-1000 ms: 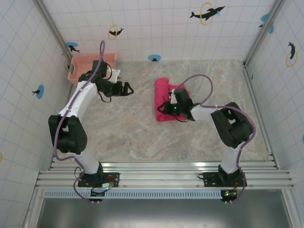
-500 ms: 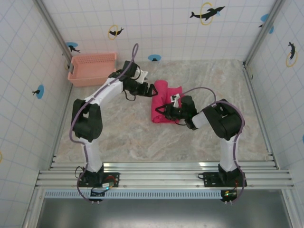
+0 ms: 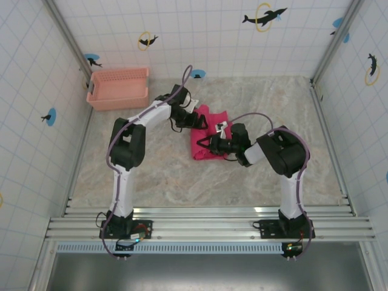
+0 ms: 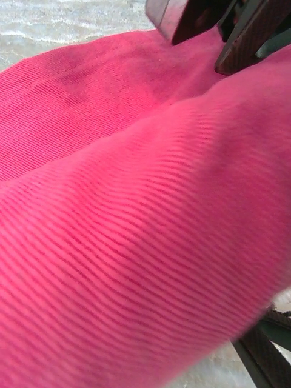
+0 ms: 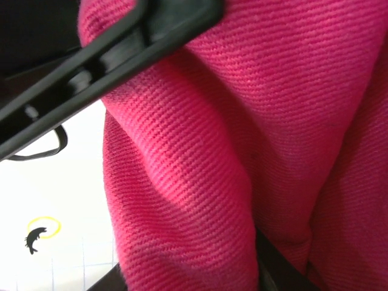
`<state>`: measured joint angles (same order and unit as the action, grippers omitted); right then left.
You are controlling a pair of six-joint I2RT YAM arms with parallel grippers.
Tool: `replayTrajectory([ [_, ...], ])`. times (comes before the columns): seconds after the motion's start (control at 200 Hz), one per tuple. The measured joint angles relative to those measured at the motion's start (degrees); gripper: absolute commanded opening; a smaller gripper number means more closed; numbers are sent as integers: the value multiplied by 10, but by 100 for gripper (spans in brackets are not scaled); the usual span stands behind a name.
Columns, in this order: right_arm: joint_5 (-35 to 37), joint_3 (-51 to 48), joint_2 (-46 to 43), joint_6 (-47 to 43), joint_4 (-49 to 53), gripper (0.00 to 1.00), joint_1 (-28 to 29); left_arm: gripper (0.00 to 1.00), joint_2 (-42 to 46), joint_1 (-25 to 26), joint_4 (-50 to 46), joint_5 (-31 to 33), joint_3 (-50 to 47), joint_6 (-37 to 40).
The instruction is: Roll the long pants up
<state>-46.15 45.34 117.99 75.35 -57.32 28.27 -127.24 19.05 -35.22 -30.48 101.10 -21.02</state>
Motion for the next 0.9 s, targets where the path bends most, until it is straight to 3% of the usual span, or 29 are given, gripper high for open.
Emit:
replayTrajectory([
  [0.045, -5, 0, 0, -2, 0, 23, 0, 94, -3, 1, 1, 4, 0, 0],
  [0.11, -10, 0, 0, -3, 1, 23, 1, 72, -5, 3, 1, 8, 0, -2],
  [0.125, -10, 0, 0, -3, 1, 23, 1, 62, -5, 3, 2, 8, 0, -1],
  [0.155, -11, 0, 0, -4, 2, 23, 0, 20, -5, 4, 0, 10, 1, -3],
  [0.175, -11, 0, 0, -6, 2, 23, 0, 0, -5, 5, -2, 10, 3, -4],
  [0.29, -20, 7, -1, -27, 26, 23, 1, 0, -11, 14, -21, 28, 18, -4],
  [0.37, -20, 24, -21, -84, 105, 39, 2, 0, -13, 20, -42, 51, 30, -5],
  [0.47, 14, 60, -79, -212, 299, 57, 7, 0, -14, 23, -80, 86, 43, -5],
  [0.676, 191, 144, -209, -423, 668, 74, 54, 0, 34, 11, -107, 173, -16, -28],
  [0.901, 415, 191, -277, -485, 821, 80, 238, 0, 79, 1, -118, 195, -78, -78],
])
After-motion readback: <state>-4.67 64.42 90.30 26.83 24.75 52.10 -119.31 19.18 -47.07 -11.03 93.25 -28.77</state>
